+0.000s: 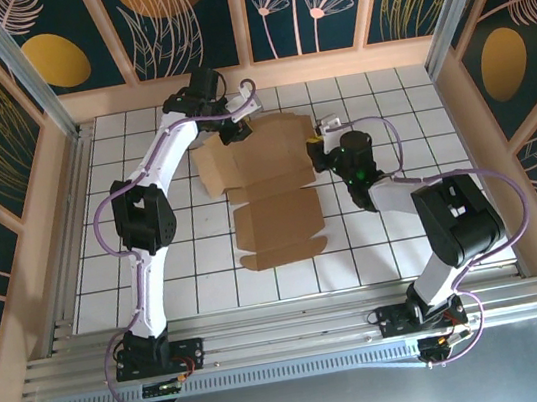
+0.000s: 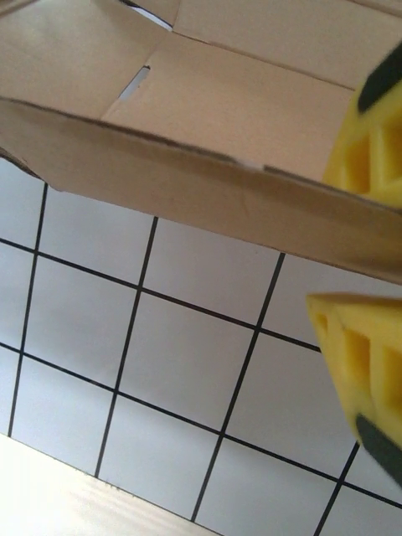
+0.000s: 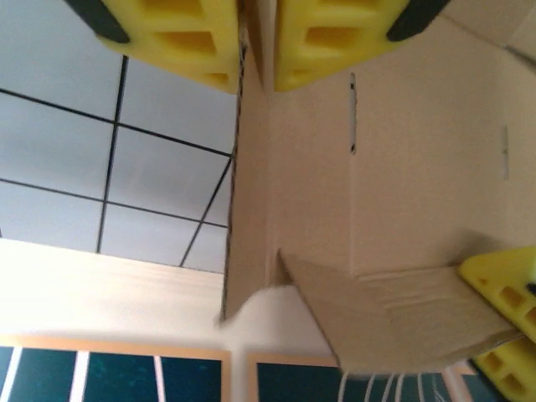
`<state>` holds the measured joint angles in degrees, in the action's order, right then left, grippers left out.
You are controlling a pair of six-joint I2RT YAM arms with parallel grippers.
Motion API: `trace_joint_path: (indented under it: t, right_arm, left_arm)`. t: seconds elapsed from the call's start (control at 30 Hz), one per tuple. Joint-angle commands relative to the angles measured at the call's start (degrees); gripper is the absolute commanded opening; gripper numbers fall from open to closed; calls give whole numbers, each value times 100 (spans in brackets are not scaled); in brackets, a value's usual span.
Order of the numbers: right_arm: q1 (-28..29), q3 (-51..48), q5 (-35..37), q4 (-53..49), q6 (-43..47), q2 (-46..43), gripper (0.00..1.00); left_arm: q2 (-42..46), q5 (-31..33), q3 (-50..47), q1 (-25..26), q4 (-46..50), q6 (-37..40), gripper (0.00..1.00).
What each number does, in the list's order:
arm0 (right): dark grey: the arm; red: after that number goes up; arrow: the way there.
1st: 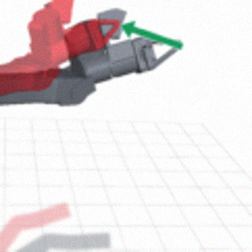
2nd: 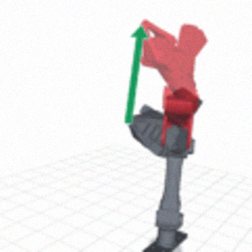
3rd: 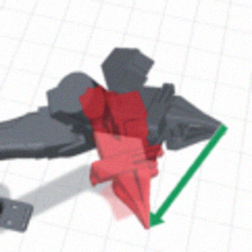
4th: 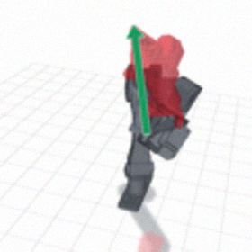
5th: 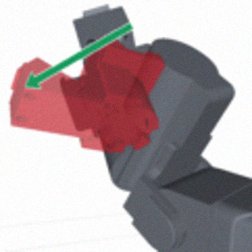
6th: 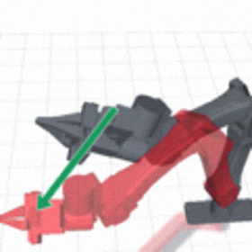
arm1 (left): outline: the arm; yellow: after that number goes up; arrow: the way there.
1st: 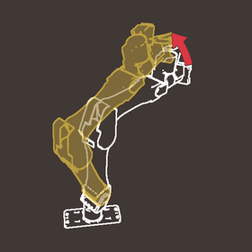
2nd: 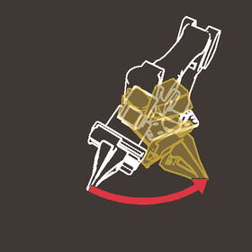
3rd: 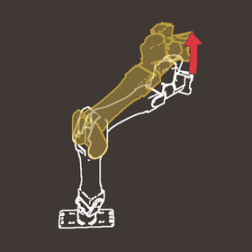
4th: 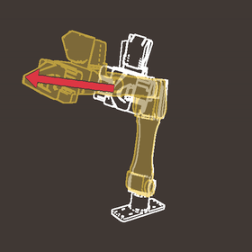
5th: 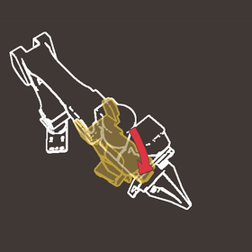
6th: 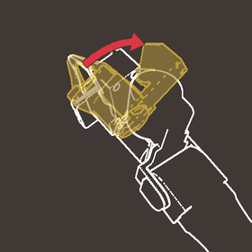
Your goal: Fold the paper box
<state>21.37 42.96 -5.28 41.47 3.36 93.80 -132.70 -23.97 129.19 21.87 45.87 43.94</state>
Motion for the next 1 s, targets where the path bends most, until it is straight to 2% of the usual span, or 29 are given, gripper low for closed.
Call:
trace_joint_path:
  t: [0.0,0.03,0.07,0.13,0.23,0.3,0.4,0.5,0.53,0.73,0.97]
  right_arm:
    - [-62,383,355,-662,-592,-257,41]
    - [-75,481,367,-1002,-850,-395,51]
    - [-76,595,361,-1406,-1169,-560,56]
    - [-80,786,361,-2229,-1861,-910,59]
    - [-33,681,273,-2998,-3383,-1490,58]
    - [177,279,124,-2898,-4339,-1822,54]
    - [736,-365,-29,-1934,-4915,-1938,39]
    - [940,-397,80,-1662,-5338,-1384,7]
    - [944,-311,43,-1666,-5422,-1108,0]
    - [1141,-331,-184,-592,-5651,187,0]
    - [1124,-239,-166,-123,-5539,1091,0]
  left_arm:
    - [197,68,-173,19,-94,-97,19]
    - [265,116,-257,37,-184,-135,18]
    - [356,211,-383,69,-313,-175,16]
    - [601,554,-801,151,-790,-284,10]
    - [1176,1339,-1887,390,-1977,-300,11]
    - [1552,1898,-2635,571,-2838,-157,11]
    - [1972,2437,-3413,752,-3818,-25,9]
    - [2187,2648,-3730,847,-4256,-27,9]
    - [2239,2738,-3787,886,-4346,-39,9]
    - [2600,3012,-4286,1155,-4639,24,10]
    - [2764,3544,-4437,1447,-4438,245,11]
